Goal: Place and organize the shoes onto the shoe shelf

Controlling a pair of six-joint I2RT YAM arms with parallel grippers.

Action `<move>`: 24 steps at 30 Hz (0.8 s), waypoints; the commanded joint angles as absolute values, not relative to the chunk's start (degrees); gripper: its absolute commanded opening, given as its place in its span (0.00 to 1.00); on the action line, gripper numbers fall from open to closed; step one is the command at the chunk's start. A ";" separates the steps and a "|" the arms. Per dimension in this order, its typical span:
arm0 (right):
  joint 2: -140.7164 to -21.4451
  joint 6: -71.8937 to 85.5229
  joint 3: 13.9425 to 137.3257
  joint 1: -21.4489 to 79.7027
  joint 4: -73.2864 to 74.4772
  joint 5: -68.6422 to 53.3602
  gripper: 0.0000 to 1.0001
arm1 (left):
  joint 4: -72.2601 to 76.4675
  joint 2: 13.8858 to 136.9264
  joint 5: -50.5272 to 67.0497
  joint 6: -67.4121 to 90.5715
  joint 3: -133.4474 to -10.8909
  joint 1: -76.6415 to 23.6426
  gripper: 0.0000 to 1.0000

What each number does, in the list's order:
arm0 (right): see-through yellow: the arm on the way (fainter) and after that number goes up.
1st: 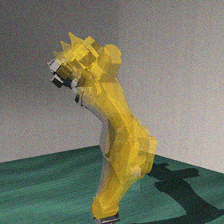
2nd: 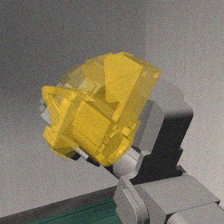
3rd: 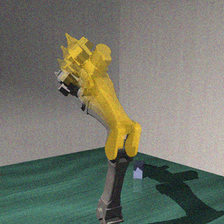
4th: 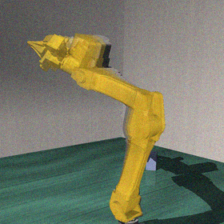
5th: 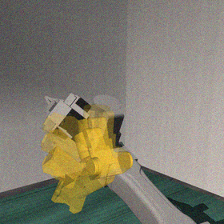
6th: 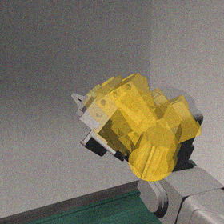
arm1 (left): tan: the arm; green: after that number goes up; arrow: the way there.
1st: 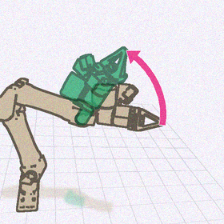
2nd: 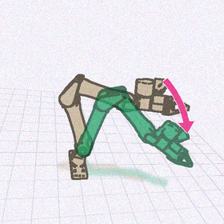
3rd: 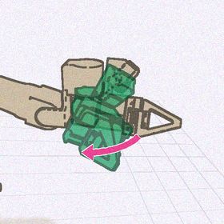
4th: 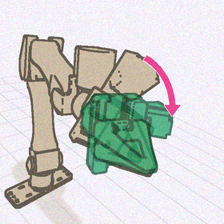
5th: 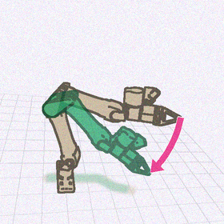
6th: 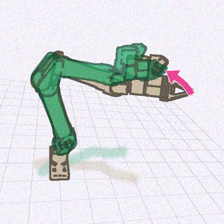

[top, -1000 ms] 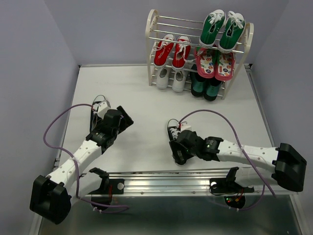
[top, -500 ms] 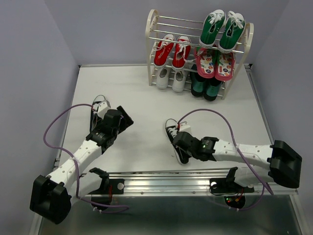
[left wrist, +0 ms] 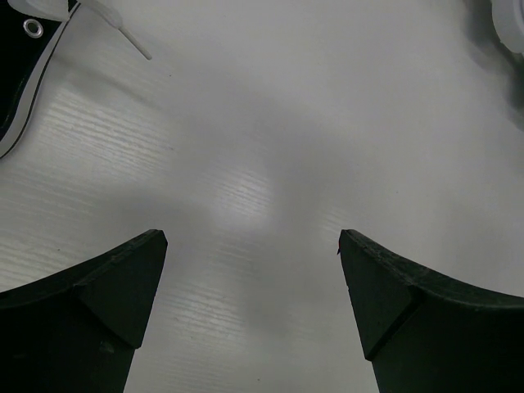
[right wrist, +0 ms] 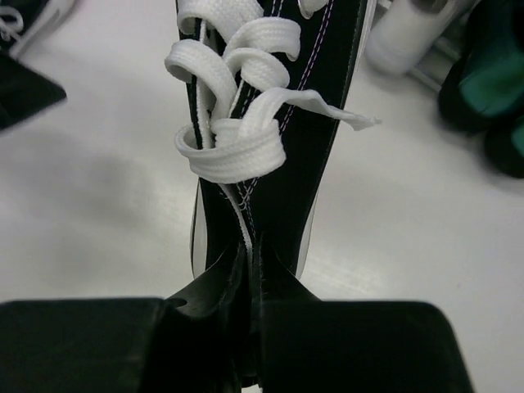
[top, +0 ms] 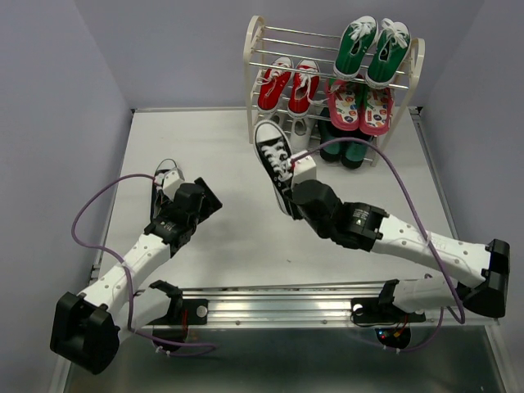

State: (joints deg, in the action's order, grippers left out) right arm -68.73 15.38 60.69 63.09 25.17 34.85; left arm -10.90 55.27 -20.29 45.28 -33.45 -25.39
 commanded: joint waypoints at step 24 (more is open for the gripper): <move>-118.74 2.89 147.31 38.25 15.82 51.34 0.01 | -9.76 55.90 -20.30 43.59 -37.44 -24.70 0.99</move>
State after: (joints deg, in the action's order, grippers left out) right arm -120.33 5.32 143.17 41.23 21.85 51.24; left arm -10.94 56.31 -19.68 44.16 -35.55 -25.02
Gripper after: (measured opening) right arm 0.046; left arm 0.986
